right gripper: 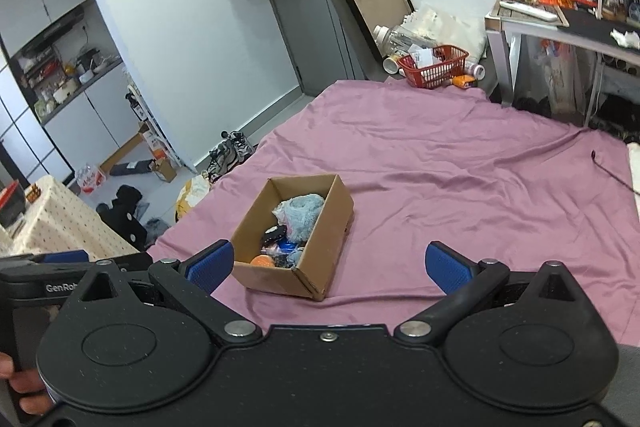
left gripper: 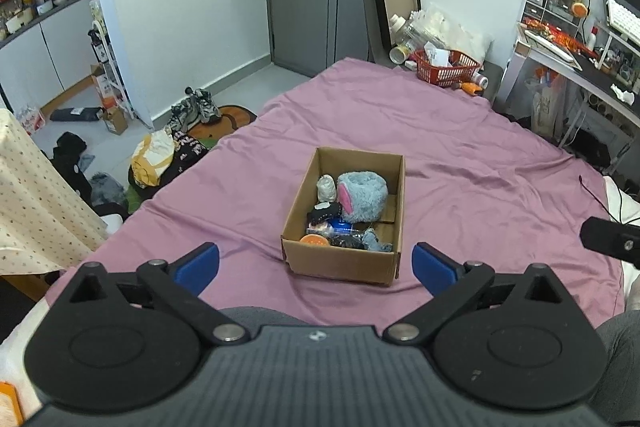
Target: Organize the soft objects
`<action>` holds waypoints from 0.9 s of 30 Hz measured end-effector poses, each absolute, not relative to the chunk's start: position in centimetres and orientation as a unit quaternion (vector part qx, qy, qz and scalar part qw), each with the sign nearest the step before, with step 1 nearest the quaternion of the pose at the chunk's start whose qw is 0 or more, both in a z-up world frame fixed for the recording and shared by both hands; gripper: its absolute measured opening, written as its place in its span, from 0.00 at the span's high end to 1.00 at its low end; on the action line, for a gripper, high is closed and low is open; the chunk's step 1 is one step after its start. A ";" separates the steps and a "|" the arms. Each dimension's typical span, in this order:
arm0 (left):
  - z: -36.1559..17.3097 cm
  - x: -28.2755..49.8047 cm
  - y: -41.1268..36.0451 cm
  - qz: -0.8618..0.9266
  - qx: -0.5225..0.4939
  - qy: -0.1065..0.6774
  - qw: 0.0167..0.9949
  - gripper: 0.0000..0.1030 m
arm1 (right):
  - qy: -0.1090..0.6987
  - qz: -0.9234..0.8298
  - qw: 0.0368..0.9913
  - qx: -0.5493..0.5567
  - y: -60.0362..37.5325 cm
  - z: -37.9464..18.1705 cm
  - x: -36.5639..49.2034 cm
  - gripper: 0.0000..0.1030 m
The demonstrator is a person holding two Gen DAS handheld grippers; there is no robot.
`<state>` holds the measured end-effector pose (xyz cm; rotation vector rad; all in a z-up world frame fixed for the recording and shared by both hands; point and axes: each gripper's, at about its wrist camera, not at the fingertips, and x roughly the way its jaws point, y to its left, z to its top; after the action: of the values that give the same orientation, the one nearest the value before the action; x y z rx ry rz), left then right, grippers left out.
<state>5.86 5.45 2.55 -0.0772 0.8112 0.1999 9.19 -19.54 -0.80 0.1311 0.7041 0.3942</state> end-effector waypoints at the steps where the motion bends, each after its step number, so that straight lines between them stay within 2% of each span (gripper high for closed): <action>1: 2.7 5.7 5.5 0.098 -0.036 0.394 0.913 0.01 | 0.342 0.192 0.918 0.061 -19.4 -0.7 9.1 0.00; 27: 4.5 2.8 6.2 0.094 -0.046 0.367 0.925 0.01 | 0.326 0.184 0.927 0.021 -17.9 0.5 7.3 0.00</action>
<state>2.79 6.17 4.52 -0.0940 0.7521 0.1921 7.29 -17.94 0.54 0.0422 0.6685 0.3768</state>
